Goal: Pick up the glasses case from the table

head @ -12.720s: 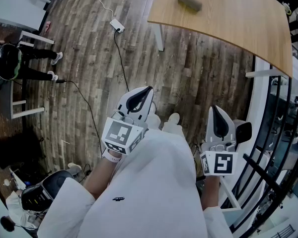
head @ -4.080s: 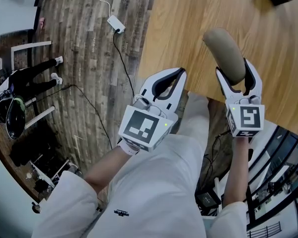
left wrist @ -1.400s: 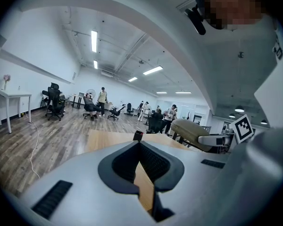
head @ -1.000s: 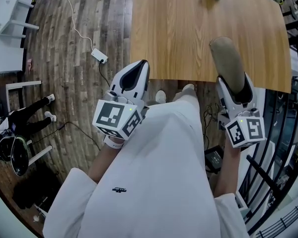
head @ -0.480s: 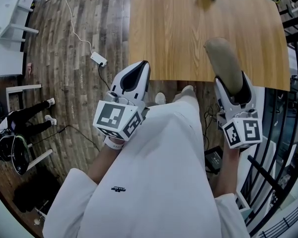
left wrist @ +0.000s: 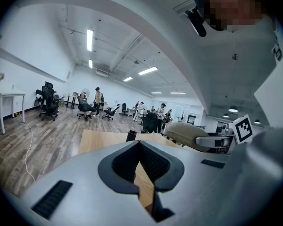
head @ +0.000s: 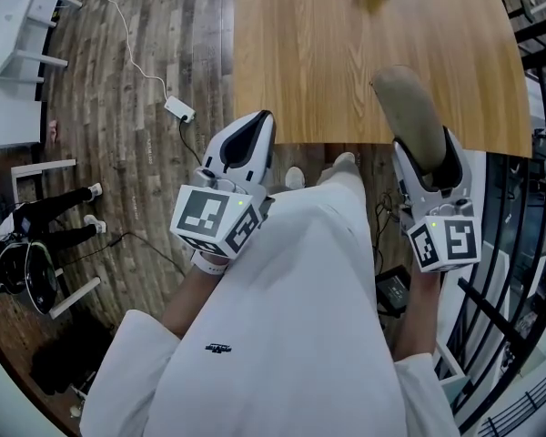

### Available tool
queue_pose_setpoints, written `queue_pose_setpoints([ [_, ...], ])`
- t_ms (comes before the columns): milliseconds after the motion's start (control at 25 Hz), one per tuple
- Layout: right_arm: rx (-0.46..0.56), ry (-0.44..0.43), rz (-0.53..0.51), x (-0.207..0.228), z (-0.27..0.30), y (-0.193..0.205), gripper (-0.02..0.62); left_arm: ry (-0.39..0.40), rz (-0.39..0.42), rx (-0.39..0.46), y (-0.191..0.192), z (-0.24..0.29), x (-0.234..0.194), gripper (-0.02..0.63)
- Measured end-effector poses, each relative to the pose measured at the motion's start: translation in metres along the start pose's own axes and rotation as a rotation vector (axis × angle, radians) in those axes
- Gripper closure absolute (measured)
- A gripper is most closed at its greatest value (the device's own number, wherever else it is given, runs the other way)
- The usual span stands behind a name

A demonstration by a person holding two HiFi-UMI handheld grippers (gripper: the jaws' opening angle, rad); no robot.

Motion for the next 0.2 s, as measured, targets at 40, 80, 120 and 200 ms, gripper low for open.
queue_pose_setpoints([
  [40, -0.002, 0.002, 0.000, 0.0012, -0.0009, 0.0002, 0.224, 0.000, -0.001, 0.000, -0.0001, 0.0006, 0.0007, 0.600],
  [80, -0.003, 0.004, -0.001, 0.0017, -0.0016, 0.0004, 0.224, 0.001, -0.003, -0.001, 0.0000, 0.0007, 0.0011, 0.600],
  [120, -0.004, 0.005, -0.002, 0.0018, -0.0022, 0.0006, 0.224, 0.001, -0.004, -0.001, 0.0002, 0.0004, 0.0012, 0.600],
  [200, -0.006, 0.006, -0.002, 0.0013, -0.0031, 0.0011, 0.224, 0.001, -0.005, -0.004, 0.0009, -0.0010, 0.0006, 0.600],
])
Point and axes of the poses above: the fingertips, and each gripper's own axes: z forward along the fingers, x to its right, y out of its underside, the point moved 1 cm from there along -z, backward along the fingers, and after that the axes turned 14 degrees about -y, right-handed, at the moved point
